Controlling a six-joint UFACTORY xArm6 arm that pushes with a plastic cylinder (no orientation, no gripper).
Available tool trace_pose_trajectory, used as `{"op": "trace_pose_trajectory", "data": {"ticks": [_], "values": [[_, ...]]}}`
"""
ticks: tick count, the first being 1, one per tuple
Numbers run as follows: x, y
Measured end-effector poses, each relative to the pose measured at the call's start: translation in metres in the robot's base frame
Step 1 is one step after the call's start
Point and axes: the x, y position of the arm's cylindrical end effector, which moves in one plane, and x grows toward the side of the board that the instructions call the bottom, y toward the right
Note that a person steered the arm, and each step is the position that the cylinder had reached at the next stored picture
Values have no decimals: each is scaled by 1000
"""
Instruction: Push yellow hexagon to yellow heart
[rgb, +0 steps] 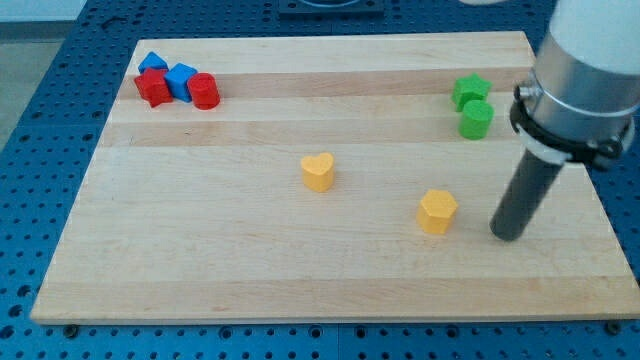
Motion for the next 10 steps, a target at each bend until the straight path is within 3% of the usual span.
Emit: {"op": "trace_pose_trajectory", "data": {"ticks": [1,3,5,6,8,10], "values": [[29,-1],[18,-81],[13,-93],[40,-83],[-3,-51],[-16,-80]]}}
